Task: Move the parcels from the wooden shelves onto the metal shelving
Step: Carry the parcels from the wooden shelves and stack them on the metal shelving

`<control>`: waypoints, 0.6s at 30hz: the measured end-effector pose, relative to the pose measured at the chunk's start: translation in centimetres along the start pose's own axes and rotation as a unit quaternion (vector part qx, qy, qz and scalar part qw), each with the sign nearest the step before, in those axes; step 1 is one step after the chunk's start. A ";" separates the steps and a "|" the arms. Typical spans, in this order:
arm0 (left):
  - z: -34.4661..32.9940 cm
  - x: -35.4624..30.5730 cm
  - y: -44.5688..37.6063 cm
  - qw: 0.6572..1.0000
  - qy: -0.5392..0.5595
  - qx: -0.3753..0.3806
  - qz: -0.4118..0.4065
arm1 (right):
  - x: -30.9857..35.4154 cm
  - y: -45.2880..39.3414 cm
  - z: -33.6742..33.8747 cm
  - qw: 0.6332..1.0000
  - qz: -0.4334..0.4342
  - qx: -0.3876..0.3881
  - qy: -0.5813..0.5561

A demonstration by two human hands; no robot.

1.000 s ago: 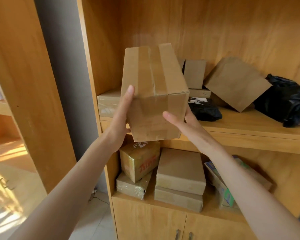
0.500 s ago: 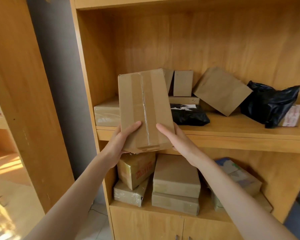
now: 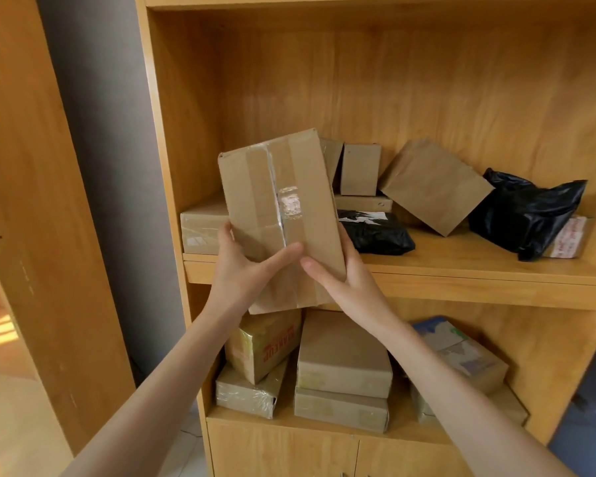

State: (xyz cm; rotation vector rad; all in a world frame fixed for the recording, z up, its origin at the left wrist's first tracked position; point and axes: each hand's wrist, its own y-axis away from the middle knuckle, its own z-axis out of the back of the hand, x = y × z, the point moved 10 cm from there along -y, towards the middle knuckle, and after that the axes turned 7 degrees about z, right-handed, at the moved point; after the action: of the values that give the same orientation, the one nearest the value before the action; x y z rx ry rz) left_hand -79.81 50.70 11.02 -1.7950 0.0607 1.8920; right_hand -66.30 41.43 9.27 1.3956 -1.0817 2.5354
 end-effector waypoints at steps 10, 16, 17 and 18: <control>-0.9 -1.9 -0.6 0.995 -0.012 -0.075 0.068 | 3.4 -0.6 -0.3 0.986 0.061 -0.052 0.149; 0.3 0.1 -2.4 0.992 0.082 -0.051 0.076 | 3.3 0.0 0.8 0.995 0.050 -0.080 0.026; 0.4 0.3 -2.7 0.990 0.117 -0.032 0.079 | 2.9 -0.1 1.7 0.992 0.028 -0.119 -0.009; 0.5 0.5 -3.0 0.986 0.143 -0.015 0.082 | 2.4 -0.1 2.4 0.988 0.002 -0.151 -0.037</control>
State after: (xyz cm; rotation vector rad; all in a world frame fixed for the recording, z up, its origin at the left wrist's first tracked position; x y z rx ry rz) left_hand -79.09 53.62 11.57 -2.1292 0.2927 1.7346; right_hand -65.94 39.42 12.01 1.4111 -1.4098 2.2182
